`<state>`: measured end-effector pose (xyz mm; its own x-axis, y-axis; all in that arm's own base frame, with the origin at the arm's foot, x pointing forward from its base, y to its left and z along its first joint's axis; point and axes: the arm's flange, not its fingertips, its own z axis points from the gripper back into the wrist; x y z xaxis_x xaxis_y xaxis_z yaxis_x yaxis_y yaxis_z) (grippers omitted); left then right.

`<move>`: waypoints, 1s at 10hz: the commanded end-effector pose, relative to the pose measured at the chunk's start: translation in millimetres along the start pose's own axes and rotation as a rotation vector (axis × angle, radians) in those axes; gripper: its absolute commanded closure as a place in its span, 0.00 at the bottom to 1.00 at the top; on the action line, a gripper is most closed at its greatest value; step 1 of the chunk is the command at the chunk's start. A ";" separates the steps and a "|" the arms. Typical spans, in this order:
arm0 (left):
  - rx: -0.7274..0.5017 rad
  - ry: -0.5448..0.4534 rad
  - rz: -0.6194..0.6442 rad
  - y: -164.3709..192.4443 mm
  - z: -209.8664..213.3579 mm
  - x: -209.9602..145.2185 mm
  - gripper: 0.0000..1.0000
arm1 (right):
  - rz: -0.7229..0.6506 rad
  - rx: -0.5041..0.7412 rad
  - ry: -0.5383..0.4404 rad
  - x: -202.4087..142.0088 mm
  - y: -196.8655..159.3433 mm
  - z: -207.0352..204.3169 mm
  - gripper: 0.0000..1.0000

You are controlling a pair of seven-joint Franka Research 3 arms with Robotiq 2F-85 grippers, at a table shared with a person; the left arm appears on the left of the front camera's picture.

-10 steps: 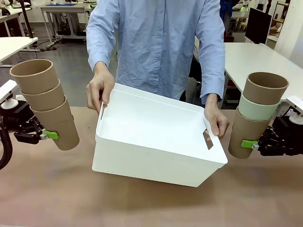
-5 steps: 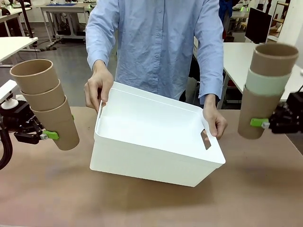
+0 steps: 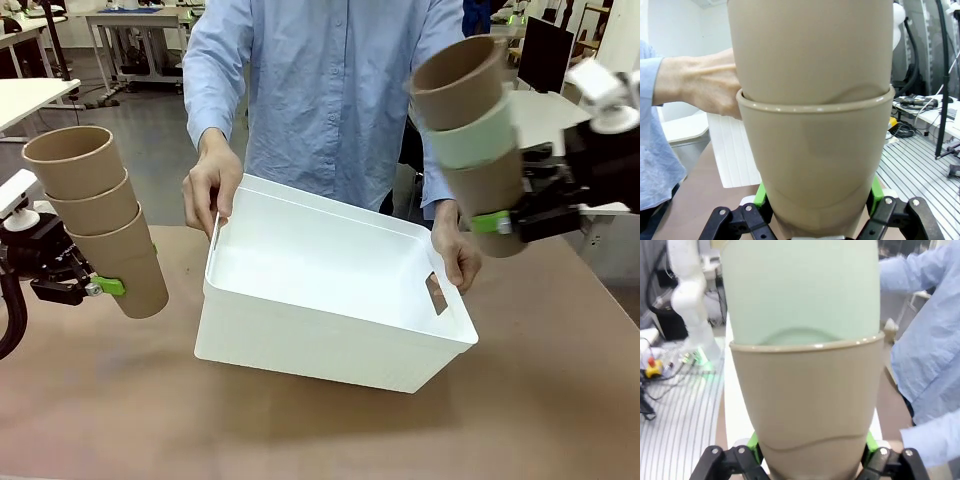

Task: Stack the cups and store them in the basket.
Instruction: Place the stack of Reusable plastic cups into the Pantry Basket.

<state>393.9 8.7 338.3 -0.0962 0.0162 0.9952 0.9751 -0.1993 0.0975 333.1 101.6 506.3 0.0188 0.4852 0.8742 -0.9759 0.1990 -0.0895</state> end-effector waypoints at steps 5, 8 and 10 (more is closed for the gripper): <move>-0.003 -0.007 -0.016 -0.7 0.1 3.9 0.15 | 0.011 -0.047 0.347 14.4 74.7 -125.9 0.15; -0.003 -0.007 -0.016 -0.7 0.1 3.9 0.15 | 0.025 -0.090 0.389 -2.8 76.2 -141.7 0.15; -0.003 -0.007 -0.016 -0.7 0.1 3.9 0.15 | 0.040 -0.021 0.365 11.1 73.4 -148.4 0.15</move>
<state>394.2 8.8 337.5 -0.0946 0.0157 0.9954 0.9753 -0.1991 0.0958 295.5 248.4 429.7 0.0680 0.7789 0.6235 -0.9715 0.1939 -0.1362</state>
